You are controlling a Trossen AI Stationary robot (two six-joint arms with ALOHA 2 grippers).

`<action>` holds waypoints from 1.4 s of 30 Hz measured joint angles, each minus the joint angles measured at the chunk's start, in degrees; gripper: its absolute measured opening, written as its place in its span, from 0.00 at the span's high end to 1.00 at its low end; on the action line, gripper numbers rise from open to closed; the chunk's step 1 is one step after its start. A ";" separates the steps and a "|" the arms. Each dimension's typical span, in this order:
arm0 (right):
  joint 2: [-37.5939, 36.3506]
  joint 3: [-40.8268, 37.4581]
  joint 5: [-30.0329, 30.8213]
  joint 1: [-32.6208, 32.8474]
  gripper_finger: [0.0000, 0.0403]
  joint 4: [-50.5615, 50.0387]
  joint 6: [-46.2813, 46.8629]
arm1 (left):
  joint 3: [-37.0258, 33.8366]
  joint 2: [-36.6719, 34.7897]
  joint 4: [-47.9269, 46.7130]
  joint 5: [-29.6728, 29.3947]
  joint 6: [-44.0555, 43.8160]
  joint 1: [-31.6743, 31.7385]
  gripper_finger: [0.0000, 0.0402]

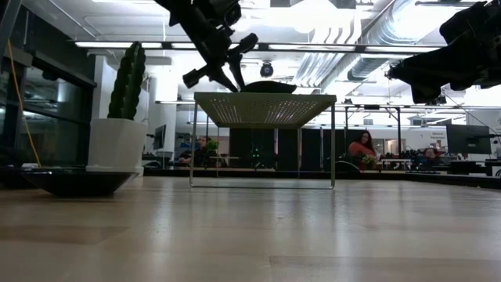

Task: Pick & Place Mini shaped plates
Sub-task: Stack the black square plate on top of the black square plate on the shelf, then stack the black leaf shaped plate on top of the black leaf shaped plate on the shelf

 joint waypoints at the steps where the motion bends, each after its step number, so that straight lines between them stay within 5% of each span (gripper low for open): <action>1: 0.01 0.00 0.00 0.00 0.65 -0.01 0.01 | 0.00 -0.36 0.04 -0.07 -0.29 0.00 0.86; 9: 0.02 0.00 0.00 0.01 0.65 0.01 0.01 | 0.04 -4.39 -3.24 -4.00 -10.58 -1.41 0.86; 26: 0.00 0.01 0.01 0.01 0.65 0.01 -0.01 | -0.66 -16.08 -27.77 -3.49 -38.17 -9.99 0.86; 42: 0.01 0.00 -0.01 0.00 0.65 0.01 0.00 | -25.64 -31.55 -17.01 -2.30 -80.02 -28.61 0.86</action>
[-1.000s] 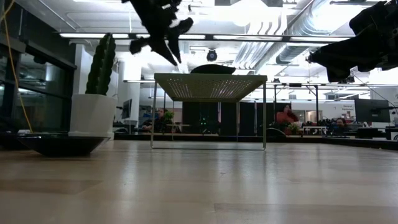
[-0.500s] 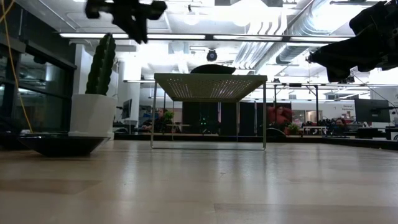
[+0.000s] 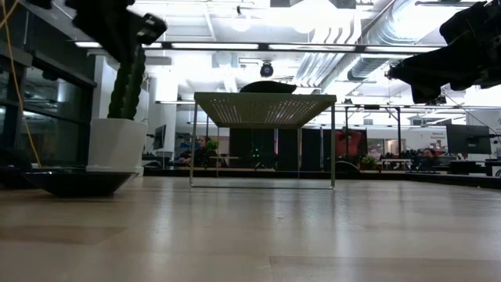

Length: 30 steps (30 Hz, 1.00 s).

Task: Pick & Place Mini shaped plates
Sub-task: Stack the black leaf shaped plate on top of the black leaf shaped plate on the shelf

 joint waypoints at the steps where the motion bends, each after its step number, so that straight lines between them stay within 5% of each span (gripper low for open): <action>1: 0.00 0.00 0.01 0.00 0.65 -0.01 0.01 | -1.53 -0.24 1.20 0.02 -2.13 -1.19 0.86; 13: -0.01 -0.01 0.02 0.02 0.65 0.00 0.01 | -16.88 1.08 11.81 -0.41 -37.15 -5.53 0.86; 21: 0.08 0.02 0.00 0.01 0.65 0.00 0.01 | -19.45 6.04 15.82 1.80 -38.78 -5.49 0.82; 30: 0.05 0.02 0.00 0.00 0.65 0.00 0.01 | -19.42 11.69 20.83 4.33 -43.21 -5.51 0.55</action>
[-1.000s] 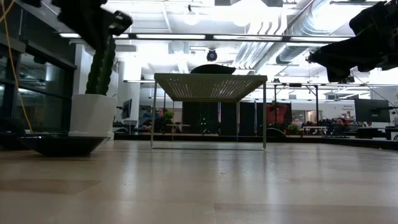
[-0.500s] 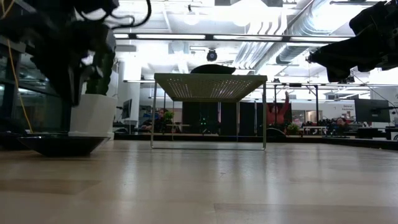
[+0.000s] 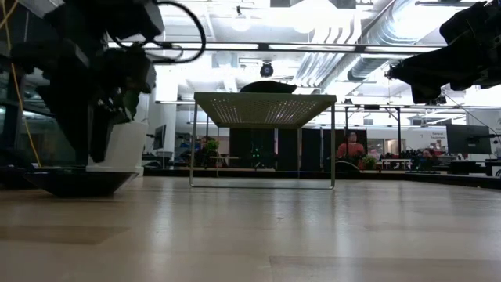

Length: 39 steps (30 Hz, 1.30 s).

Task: Pick & Place Mini shaped plates
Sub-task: Stack the black leaf shaped plate on top of the black leaf shaped plate on the shelf

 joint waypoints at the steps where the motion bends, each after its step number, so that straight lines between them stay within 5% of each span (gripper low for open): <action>1: -0.02 0.00 0.01 0.00 0.65 0.00 0.00 | 0.00 0.67 0.04 0.00 -0.64 0.00 0.53; 16: -0.04 -0.01 0.00 0.02 0.65 0.00 0.00 | 0.04 5.01 -1.07 -4.36 -9.71 0.82 0.47; 39: -0.04 -0.02 0.00 0.00 0.65 0.00 0.00 | 0.04 7.05 -0.09 -3.55 -8.06 1.14 0.72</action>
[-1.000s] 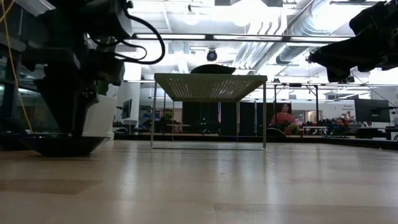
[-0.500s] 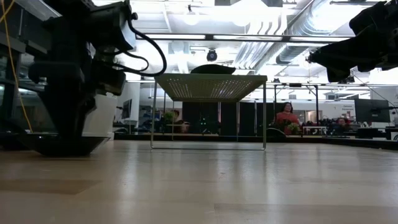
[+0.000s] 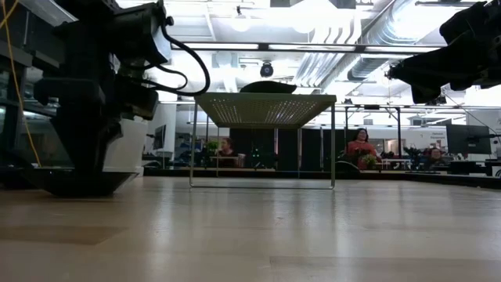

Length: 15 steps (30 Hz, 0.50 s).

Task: Pick & Place Mini shaped plates
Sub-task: Stack the black leaf shaped plate on top of the black leaf shaped plate on the shelf

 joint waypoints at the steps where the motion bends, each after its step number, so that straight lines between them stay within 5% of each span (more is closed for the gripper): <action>1: -0.01 0.01 0.01 0.01 0.65 0.00 0.00 | 0.00 0.00 0.00 0.20 0.01 0.00 0.73; 15: 0.00 0.00 0.02 0.00 0.65 0.00 0.00 | 0.05 -0.01 0.06 1.05 1.92 0.00 0.95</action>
